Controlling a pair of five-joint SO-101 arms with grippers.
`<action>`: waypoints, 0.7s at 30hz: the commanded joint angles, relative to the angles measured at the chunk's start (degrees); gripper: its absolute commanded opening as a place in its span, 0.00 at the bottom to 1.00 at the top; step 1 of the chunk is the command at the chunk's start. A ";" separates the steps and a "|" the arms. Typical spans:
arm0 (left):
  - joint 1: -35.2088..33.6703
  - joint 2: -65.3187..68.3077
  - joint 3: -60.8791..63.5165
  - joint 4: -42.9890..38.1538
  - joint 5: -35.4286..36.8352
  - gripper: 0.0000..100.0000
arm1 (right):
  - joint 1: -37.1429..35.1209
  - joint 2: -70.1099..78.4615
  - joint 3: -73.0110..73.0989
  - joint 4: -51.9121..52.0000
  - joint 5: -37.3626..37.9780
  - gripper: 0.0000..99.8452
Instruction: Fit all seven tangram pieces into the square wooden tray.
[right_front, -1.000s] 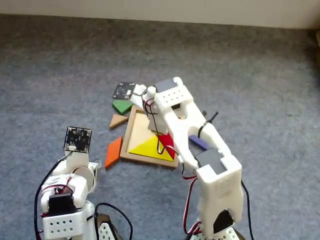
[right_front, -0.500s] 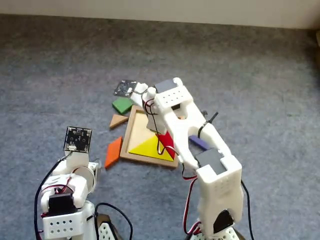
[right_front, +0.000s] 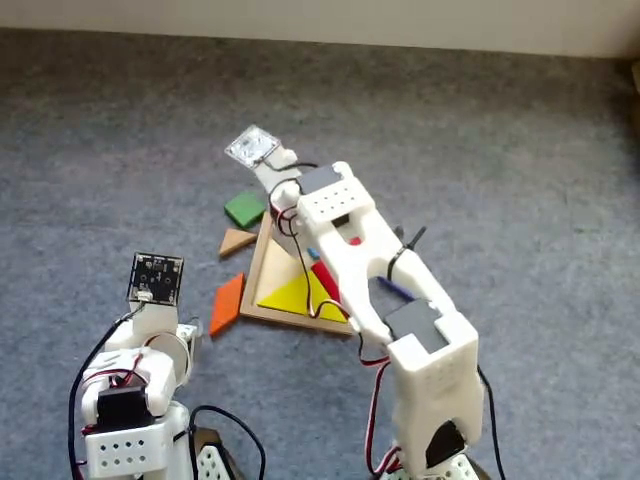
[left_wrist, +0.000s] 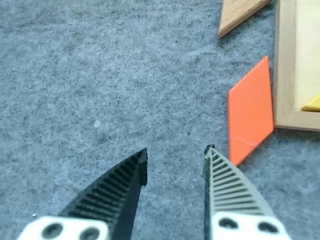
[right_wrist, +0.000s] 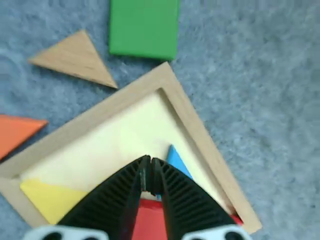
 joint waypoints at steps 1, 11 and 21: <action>0.66 -3.03 -0.57 -0.88 -0.62 0.19 | 1.19 -4.00 2.42 -5.14 -1.67 0.01; 0.66 -3.03 -0.57 -0.88 -0.62 0.19 | 9.01 -4.18 6.90 -7.08 -1.49 0.01; 0.66 -3.03 -0.57 -0.88 -0.62 0.19 | 8.13 -6.02 6.20 0.22 1.05 0.01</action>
